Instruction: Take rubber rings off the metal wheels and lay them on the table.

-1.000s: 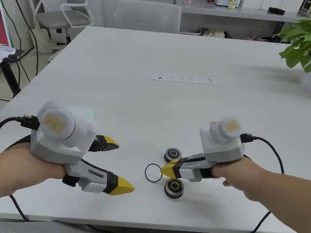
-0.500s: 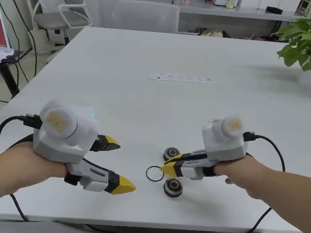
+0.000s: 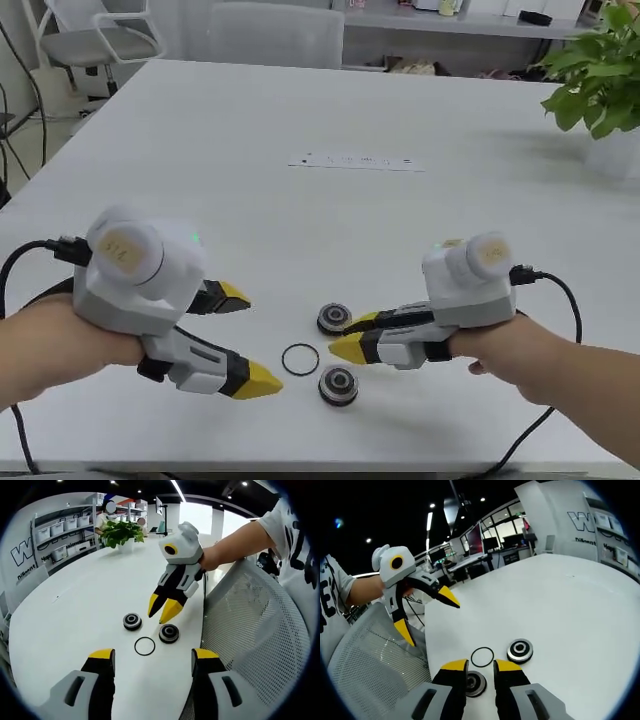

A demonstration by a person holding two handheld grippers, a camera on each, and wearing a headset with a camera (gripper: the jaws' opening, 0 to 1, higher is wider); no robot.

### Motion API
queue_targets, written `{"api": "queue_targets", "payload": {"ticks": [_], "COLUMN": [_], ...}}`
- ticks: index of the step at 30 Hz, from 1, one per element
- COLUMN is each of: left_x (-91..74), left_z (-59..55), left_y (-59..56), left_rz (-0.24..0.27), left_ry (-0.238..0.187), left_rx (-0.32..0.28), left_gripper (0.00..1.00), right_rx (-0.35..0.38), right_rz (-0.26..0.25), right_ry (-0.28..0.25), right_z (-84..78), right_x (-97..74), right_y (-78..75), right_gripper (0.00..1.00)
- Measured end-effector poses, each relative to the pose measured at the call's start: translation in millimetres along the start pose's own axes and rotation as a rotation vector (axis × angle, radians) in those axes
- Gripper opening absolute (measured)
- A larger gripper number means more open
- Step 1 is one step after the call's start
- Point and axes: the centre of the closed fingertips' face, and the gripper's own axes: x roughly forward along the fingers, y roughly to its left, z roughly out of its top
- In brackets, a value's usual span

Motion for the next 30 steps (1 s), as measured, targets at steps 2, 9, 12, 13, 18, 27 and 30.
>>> {"api": "queue_targets", "payload": {"ticks": [2,9,12,13,18,27,30], "left_x": [2.7,15.2,20.4,21.8,29.8,43.0,46.4], "left_z": [1.5,3.5,4.9,5.0,5.2,5.6,4.9], "left_y": [-1.2,-7.2,-8.8,-9.0,-11.5,-14.9,-17.2], "left_rz": [-0.007,-0.038,-0.047,-0.049,-0.070,-0.102,-0.109], "left_ry": [0.000,0.013,0.017,0.018,0.021,0.028,0.039], "left_rx": [0.001,0.016,0.021,0.021,0.020,0.014,0.023], "left_gripper": [0.59,0.58,0.57,0.56,0.54,0.47,0.45], "right_rx": [-0.001,-0.006,-0.019,-0.022,-0.040,-0.088,-0.098], "right_rz": [0.001,0.003,0.012,0.014,0.026,0.045,0.049], "right_ry": [0.001,0.013,0.020,0.021,0.034,0.064,0.071], "right_z": [-2.2,-12.4,-15.4,-16.1,-23.0,-32.2,-34.8], "right_x": [-3.0,-11.0,-12.8,-13.2,-14.3,-13.2,-12.7], "right_y": [0.1,-0.8,0.8,1.6,3.6,6.9,7.3], "right_gripper": [0.18,0.21,0.22,0.22,0.24,0.27,0.27]}}
